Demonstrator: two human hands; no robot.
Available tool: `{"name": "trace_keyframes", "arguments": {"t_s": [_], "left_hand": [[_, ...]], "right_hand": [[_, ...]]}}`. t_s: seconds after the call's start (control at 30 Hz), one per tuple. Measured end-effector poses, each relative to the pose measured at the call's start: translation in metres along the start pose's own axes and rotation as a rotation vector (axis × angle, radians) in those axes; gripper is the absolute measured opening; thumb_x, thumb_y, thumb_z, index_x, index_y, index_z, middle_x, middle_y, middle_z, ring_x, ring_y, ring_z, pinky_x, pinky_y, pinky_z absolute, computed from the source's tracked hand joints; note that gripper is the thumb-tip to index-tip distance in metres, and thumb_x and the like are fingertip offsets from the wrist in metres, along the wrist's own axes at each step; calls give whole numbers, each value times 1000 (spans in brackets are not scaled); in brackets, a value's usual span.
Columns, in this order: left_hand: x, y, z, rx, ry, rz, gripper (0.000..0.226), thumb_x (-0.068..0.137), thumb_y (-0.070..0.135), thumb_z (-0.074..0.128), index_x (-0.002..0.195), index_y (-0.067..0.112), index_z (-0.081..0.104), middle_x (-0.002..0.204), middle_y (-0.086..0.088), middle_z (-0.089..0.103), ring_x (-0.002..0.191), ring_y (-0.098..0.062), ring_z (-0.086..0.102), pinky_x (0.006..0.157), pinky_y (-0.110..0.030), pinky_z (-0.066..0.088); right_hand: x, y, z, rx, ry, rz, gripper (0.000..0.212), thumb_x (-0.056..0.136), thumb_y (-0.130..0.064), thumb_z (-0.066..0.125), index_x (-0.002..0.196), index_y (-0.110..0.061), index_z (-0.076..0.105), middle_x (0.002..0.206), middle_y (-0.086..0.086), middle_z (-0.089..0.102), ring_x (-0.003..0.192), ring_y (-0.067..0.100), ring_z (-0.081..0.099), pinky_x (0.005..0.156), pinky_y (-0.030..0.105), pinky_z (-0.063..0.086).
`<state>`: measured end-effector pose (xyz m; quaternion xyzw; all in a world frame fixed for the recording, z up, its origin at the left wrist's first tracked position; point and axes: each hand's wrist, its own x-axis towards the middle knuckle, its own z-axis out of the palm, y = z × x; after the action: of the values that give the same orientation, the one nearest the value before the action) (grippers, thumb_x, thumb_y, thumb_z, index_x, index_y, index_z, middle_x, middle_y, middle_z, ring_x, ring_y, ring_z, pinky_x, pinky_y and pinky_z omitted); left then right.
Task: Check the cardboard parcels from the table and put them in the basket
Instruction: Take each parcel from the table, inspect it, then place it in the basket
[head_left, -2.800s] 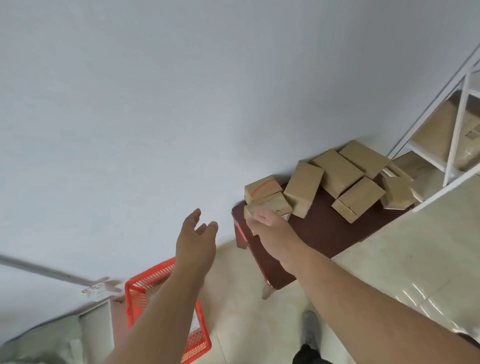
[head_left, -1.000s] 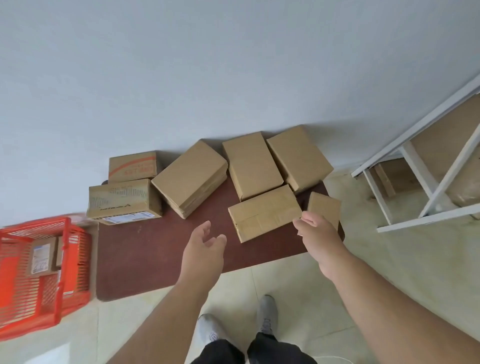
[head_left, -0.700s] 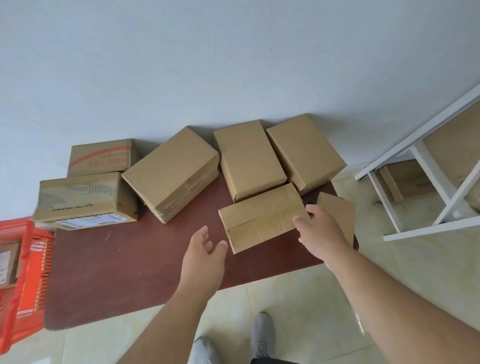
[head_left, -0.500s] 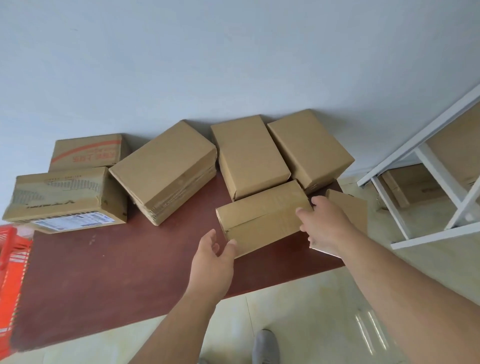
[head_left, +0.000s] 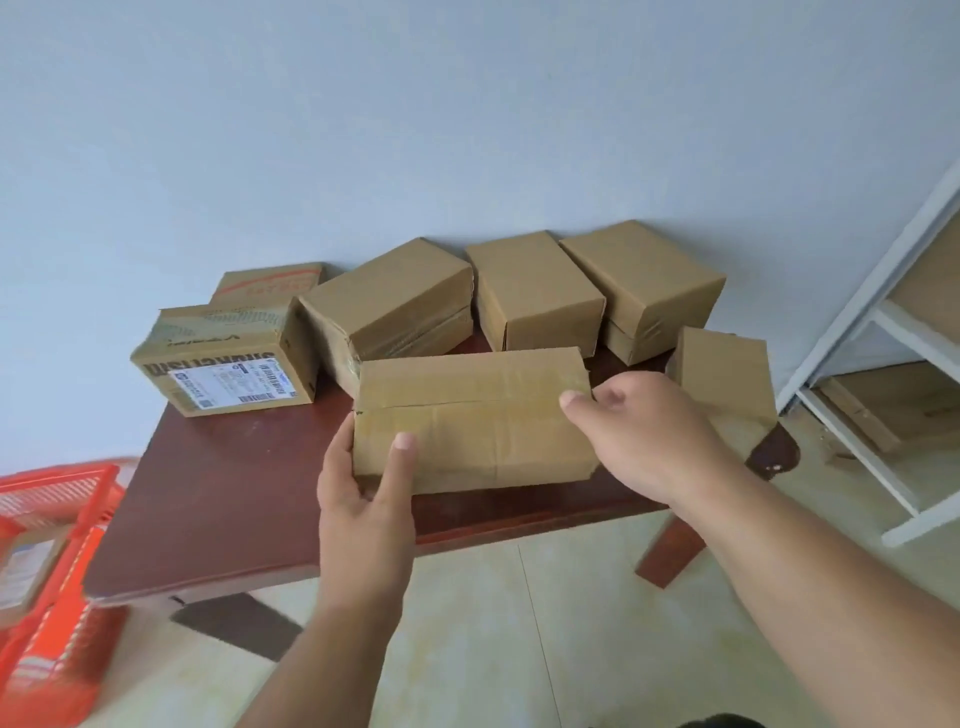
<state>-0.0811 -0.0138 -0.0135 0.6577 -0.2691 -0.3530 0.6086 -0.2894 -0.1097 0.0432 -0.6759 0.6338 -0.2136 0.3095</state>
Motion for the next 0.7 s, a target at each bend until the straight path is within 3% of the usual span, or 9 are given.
{"name": "trace_keyframes", "arguments": {"t_s": [0.1, 0.23, 0.33, 0.43, 0.5, 0.6, 0.7], "left_hand": [[-42, 5, -32, -88, 81, 94, 54, 75, 67, 77, 126, 59, 60, 142, 10, 58, 126, -14, 64, 104, -46, 55], [-102, 28, -69, -161, 206, 133, 37, 76, 58, 83, 108, 51, 66, 128, -1, 67, 114, -19, 71, 90, -42, 61], [-135, 44, -92, -261, 217, 119, 71, 81, 47, 87, 138, 25, 51, 130, -4, 67, 112, -21, 73, 88, -53, 63], [-147, 54, -109, -297, 186, 98, 93, 68, 56, 90, 143, 20, 47, 129, -5, 70, 114, -23, 72, 98, -55, 59], [-155, 57, -113, -322, 136, 77, 104, 60, 64, 92, 144, 18, 49, 132, -7, 70, 116, -26, 72, 102, -56, 57], [-164, 57, -106, -329, 62, 26, 110, 58, 73, 91, 145, 21, 48, 137, -9, 67, 118, -27, 72, 101, -54, 58], [-178, 58, -97, -266, -24, -13, 108, 59, 85, 82, 145, 28, 49, 137, -3, 67, 117, -25, 72, 99, -53, 59]], "right_hand": [[-65, 2, 11, 133, 68, -18, 49, 96, -48, 60, 66, -16, 39, 59, -5, 42, 58, 21, 44, 61, 36, 33], [-148, -3, 11, 316, 118, 0, 30, 96, -47, 68, 84, -19, 69, 83, -8, 71, 85, 15, 67, 70, 32, 48], [-195, -2, 6, 435, 85, -46, 27, 91, -46, 76, 102, -23, 69, 105, -11, 71, 102, 11, 67, 79, 28, 48], [-222, -3, -11, 501, -45, -46, 61, 88, -49, 80, 140, -34, 50, 140, -19, 50, 132, 2, 49, 102, 30, 39], [-237, -3, -24, 578, -270, -92, 73, 85, -51, 80, 148, -43, 43, 144, -23, 52, 131, -2, 52, 108, 30, 38], [-258, -5, -28, 689, -551, -120, 64, 83, -42, 77, 143, -37, 56, 128, -15, 74, 118, 4, 70, 113, 36, 46], [-274, -3, -9, 808, -494, -77, 40, 98, -21, 68, 138, -26, 64, 122, -3, 78, 114, 15, 74, 103, 40, 54]]}}
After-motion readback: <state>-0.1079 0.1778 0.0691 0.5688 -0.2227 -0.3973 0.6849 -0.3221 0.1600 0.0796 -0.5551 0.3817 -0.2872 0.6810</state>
